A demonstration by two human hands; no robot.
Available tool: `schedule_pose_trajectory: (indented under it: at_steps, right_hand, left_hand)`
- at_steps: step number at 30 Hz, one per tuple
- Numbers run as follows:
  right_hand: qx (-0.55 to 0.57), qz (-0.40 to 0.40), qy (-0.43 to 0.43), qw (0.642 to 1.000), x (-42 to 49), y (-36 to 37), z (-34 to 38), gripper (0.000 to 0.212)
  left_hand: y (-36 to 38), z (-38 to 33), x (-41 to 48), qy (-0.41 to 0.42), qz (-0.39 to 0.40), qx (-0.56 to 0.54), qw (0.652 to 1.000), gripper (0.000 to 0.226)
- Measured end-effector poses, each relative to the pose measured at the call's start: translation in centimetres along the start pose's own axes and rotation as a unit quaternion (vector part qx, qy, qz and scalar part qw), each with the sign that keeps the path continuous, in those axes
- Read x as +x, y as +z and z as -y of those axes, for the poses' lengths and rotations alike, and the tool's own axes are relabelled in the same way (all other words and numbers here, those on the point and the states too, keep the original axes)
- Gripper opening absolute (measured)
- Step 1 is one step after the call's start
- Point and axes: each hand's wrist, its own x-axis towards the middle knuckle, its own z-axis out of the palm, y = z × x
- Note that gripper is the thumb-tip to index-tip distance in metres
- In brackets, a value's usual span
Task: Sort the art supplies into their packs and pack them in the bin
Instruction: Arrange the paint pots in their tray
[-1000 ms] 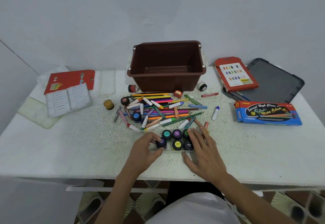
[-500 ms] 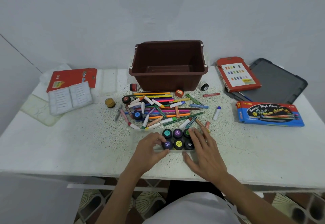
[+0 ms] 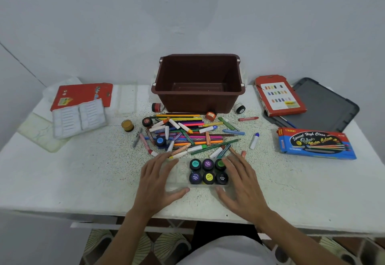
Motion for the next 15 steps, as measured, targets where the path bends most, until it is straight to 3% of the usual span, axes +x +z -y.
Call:
schedule_pose_trajectory:
  at_steps: [8, 15]
  right_hand:
    - [0.089, 0.012, 0.060, 0.994, 11.2, -1.9, 0.2, 0.034]
    - [0.006, 0.058, 0.071, 0.996, 18.9, -0.2, -0.4, 0.037]
  left_hand:
    - [-0.3, -0.1, 0.1, -0.034, -0.010, -0.009, 0.999, 0.090]
    - [-0.4, 0.0, 0.2, -0.047, 0.006, -0.024, 0.999, 0.091]
